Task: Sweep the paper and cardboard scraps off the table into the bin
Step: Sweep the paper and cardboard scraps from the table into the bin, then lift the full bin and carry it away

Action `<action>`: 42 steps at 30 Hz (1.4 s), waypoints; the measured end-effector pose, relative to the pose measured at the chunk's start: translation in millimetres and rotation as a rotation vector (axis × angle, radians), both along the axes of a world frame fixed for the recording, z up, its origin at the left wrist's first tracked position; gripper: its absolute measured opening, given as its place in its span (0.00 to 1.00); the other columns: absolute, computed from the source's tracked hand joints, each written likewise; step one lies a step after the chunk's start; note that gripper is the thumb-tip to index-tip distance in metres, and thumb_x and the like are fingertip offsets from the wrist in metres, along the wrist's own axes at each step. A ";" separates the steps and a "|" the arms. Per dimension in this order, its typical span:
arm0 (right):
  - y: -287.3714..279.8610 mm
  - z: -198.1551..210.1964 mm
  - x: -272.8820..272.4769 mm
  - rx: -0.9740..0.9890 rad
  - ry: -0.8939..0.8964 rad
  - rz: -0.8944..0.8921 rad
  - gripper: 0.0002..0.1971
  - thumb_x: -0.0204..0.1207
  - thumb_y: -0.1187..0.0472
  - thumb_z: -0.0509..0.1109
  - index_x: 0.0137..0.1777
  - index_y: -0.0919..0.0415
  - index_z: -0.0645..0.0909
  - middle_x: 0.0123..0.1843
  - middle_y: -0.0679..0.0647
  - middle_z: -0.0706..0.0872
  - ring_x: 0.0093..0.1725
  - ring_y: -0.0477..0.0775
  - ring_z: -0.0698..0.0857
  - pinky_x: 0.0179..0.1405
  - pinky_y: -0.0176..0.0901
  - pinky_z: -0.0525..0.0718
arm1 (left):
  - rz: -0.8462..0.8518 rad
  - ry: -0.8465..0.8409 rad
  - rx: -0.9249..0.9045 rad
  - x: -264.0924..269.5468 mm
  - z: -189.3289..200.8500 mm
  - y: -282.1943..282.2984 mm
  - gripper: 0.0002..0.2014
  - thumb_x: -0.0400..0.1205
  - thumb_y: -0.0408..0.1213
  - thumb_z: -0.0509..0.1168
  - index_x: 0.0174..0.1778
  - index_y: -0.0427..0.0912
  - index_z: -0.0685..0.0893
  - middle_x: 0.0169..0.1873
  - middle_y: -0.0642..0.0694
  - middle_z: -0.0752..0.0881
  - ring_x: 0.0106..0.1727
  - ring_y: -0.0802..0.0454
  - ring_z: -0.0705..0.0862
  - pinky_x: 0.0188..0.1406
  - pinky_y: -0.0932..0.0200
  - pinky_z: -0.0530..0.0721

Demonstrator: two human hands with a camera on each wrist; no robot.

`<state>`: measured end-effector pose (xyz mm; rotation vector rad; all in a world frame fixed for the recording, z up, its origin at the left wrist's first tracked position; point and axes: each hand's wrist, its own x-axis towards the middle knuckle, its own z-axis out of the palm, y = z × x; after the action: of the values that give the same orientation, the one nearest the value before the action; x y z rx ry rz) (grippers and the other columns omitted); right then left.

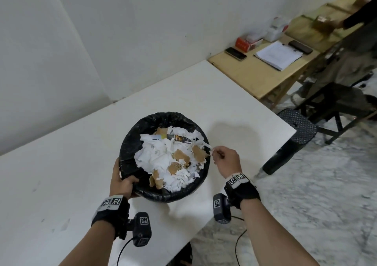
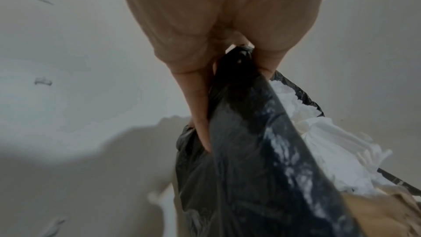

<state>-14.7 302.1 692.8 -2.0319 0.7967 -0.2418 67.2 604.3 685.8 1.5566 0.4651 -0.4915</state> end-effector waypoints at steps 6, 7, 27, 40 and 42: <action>22.6 76.2 9.2 -0.054 0.042 0.212 0.18 0.75 0.74 0.61 0.55 0.57 0.87 0.56 0.49 0.85 0.55 0.46 0.82 0.60 0.38 0.80 | -0.104 -0.016 -0.046 1.1 32.8 -18.0 0.45 0.76 0.12 0.55 0.81 0.63 0.68 0.60 0.42 0.83 0.41 0.37 0.84 0.30 0.44 0.88; 21.3 85.3 5.6 -0.081 0.055 0.201 0.20 0.73 0.76 0.61 0.56 0.57 0.87 0.57 0.49 0.84 0.57 0.46 0.80 0.63 0.39 0.79 | -0.126 -0.013 -0.056 1.1 39.7 -21.9 0.44 0.76 0.12 0.55 0.81 0.63 0.68 0.58 0.42 0.83 0.39 0.37 0.84 0.29 0.46 0.87; -61.3 170.7 -212.7 0.122 -0.056 -0.422 0.27 0.85 0.62 0.58 0.80 0.40 0.62 0.74 0.63 0.77 0.63 0.68 0.82 0.58 0.56 0.83 | -0.734 -0.148 -0.087 -54.2 127.0 -163.8 0.42 0.71 0.16 0.62 0.74 0.65 0.76 0.54 0.38 0.89 0.47 0.30 0.88 0.31 0.32 0.89; -194.3 161.5 -372.4 0.063 -0.132 -0.547 0.28 0.82 0.67 0.60 0.79 0.43 0.65 0.76 0.45 0.74 0.59 0.49 0.81 0.49 0.35 0.80 | -0.855 -0.171 -0.135 -185.0 120.2 -329.8 0.42 0.75 0.21 0.68 0.76 0.71 0.73 0.54 0.45 0.89 0.47 0.33 0.89 0.39 0.27 0.89; -212.6 152.9 -391.9 0.083 -0.151 -0.580 0.29 0.82 0.68 0.60 0.80 0.45 0.65 0.76 0.44 0.74 0.59 0.46 0.79 0.49 0.33 0.77 | -0.868 -0.155 -0.144 -202.3 116.4 -349.9 0.41 0.75 0.22 0.69 0.75 0.71 0.73 0.50 0.49 0.89 0.46 0.36 0.89 0.41 0.34 0.90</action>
<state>-406.6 89.5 845.7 -1.6414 1.2616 -0.6672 -135.1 254.4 802.2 1.5910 -0.3952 -1.0244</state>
